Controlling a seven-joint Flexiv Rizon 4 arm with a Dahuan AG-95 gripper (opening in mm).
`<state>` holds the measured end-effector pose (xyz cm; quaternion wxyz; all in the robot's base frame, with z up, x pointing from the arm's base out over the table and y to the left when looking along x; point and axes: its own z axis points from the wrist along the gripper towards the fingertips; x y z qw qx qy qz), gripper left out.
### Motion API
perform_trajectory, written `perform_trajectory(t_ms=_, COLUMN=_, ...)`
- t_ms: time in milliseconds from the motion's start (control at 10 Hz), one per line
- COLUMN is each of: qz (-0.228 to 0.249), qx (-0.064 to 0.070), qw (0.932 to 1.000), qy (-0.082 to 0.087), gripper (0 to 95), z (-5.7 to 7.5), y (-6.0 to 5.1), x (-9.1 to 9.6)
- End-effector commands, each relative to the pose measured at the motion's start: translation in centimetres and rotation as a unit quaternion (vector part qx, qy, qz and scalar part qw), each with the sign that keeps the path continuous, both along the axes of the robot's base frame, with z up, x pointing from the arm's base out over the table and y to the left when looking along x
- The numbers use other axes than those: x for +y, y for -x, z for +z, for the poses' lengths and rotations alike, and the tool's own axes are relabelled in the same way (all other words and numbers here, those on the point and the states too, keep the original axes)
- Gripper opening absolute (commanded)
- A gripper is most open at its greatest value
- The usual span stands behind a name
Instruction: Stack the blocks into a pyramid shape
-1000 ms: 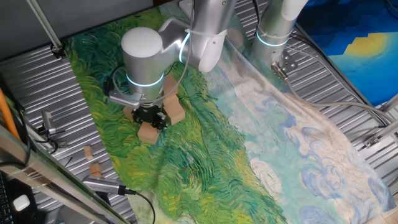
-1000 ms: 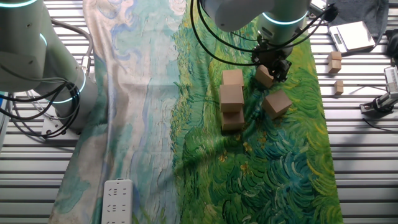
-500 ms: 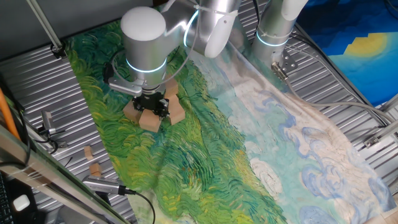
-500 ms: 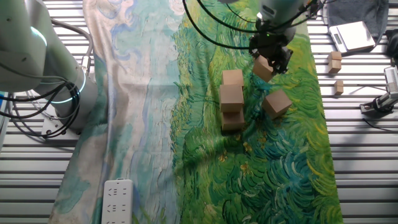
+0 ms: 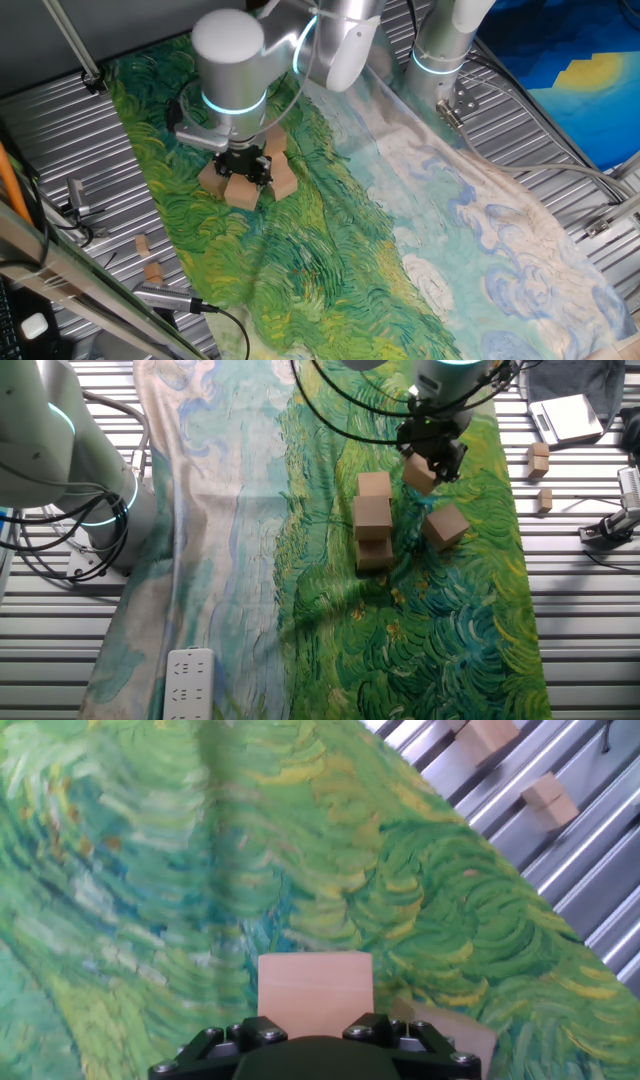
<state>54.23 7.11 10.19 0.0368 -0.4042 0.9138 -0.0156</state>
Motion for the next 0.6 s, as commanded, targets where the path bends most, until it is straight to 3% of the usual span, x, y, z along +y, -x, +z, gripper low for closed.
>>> perform_trajectory(t_ms=100, qz=-0.003, qx=0.009, qw=0.9999, qy=-0.009, gripper=0.0, z=0.6, y=0.4, x=-0.3)
perform_trajectory(t_ms=600, qz=-0.014, qx=0.018, qw=0.9994, qy=-0.025, gripper=0.0, z=2.0, y=1.6, x=-1.2)
